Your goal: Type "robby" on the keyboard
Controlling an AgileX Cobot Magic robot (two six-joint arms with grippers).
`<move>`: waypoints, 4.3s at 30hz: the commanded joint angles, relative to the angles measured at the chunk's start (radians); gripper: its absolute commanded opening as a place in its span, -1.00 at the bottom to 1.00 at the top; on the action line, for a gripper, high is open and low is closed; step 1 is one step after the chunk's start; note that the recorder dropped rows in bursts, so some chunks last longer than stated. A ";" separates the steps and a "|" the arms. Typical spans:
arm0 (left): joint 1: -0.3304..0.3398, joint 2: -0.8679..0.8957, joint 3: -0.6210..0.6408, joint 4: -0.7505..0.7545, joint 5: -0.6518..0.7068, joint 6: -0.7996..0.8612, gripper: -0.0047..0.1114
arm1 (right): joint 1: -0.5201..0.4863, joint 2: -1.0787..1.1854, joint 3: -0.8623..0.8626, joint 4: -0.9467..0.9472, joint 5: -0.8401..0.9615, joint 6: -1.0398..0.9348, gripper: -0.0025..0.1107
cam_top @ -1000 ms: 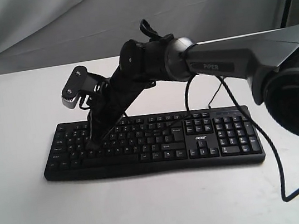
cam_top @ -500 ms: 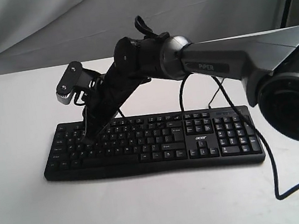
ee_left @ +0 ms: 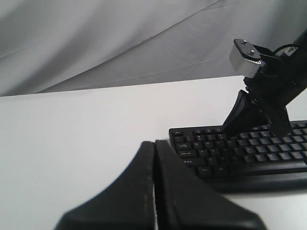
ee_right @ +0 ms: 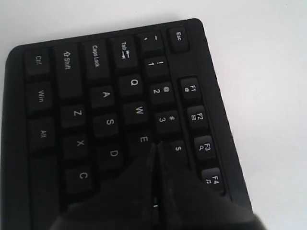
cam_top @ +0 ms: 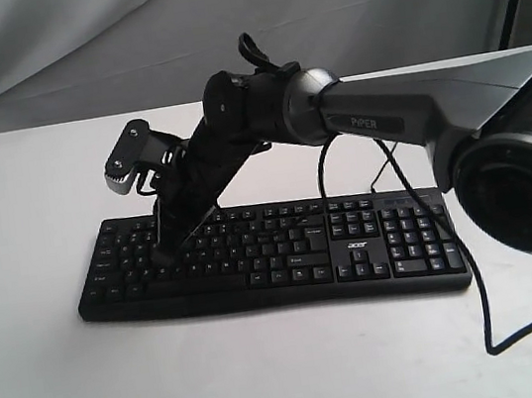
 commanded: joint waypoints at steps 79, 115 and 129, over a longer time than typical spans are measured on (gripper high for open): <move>-0.006 -0.003 0.004 0.005 -0.005 -0.003 -0.92 | -0.057 -0.154 0.159 -0.117 0.042 0.055 -0.96; -0.006 -0.003 0.004 0.005 -0.005 -0.003 -0.92 | -0.095 -0.213 0.373 -0.081 -0.069 0.047 -0.96; -0.006 -0.003 0.004 0.005 -0.005 -0.003 -0.92 | -0.095 -0.209 0.373 -0.081 -0.087 0.047 -0.96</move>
